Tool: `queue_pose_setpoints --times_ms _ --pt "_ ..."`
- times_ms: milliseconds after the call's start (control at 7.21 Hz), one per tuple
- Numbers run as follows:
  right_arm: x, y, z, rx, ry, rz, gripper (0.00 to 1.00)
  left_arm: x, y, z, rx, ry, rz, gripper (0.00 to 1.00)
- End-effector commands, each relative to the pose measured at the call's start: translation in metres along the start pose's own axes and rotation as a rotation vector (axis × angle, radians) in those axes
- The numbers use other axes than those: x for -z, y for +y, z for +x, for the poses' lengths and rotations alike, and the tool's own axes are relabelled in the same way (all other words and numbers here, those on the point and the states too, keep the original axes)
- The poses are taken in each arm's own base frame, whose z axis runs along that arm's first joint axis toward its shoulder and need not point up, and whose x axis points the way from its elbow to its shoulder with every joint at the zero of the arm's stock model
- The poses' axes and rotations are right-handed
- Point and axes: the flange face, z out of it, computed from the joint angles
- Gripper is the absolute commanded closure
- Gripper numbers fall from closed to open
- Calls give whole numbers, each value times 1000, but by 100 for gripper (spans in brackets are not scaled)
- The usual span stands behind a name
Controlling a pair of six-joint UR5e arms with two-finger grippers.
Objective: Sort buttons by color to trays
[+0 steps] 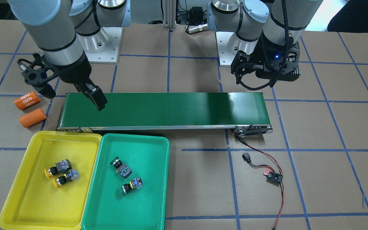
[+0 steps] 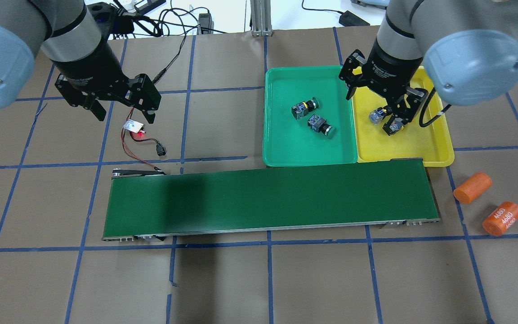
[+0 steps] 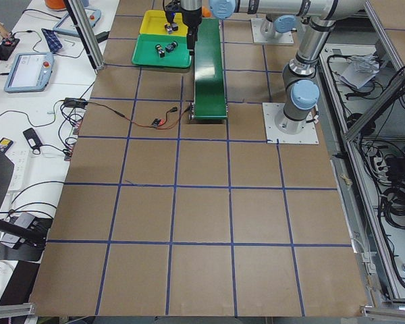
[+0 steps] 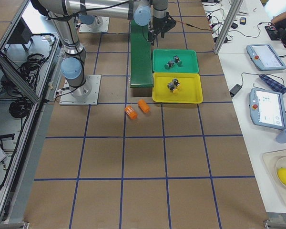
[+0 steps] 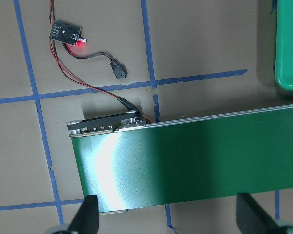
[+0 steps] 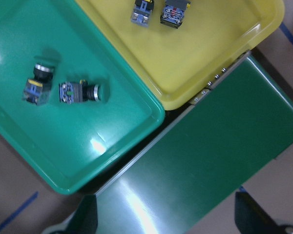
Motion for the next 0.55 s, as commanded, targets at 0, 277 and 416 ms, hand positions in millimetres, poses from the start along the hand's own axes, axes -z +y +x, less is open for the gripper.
queue_pose_setpoints --times_ms 0,277,416 --pt "45 46 42 340 30 -23 0 1 1 0 0 0 2 0" --pt "42 57 46 467 32 -65 0 0 -1 0 0 -2 0 0" --pt "40 60 50 579 38 -65 0 1 -2 -1 0 0 3 0"
